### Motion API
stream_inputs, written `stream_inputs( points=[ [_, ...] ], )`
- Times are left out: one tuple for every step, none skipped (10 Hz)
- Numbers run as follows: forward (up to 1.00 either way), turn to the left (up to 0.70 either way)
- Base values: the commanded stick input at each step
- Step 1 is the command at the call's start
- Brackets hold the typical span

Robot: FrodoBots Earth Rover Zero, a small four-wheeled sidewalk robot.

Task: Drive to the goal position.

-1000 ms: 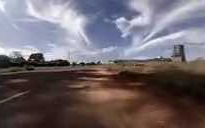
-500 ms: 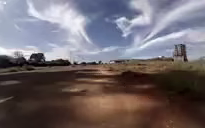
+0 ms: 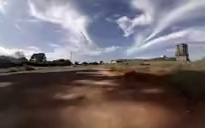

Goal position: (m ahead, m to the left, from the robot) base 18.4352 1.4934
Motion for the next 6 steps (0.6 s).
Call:
stream_inputs(
  points=[
    [1.00,0.00],
    [1.00,0.00],
    [1.00,0.00],
    [1.00,0.00],
    [1.00,0.00],
    [1.00,0.00]
  ],
)
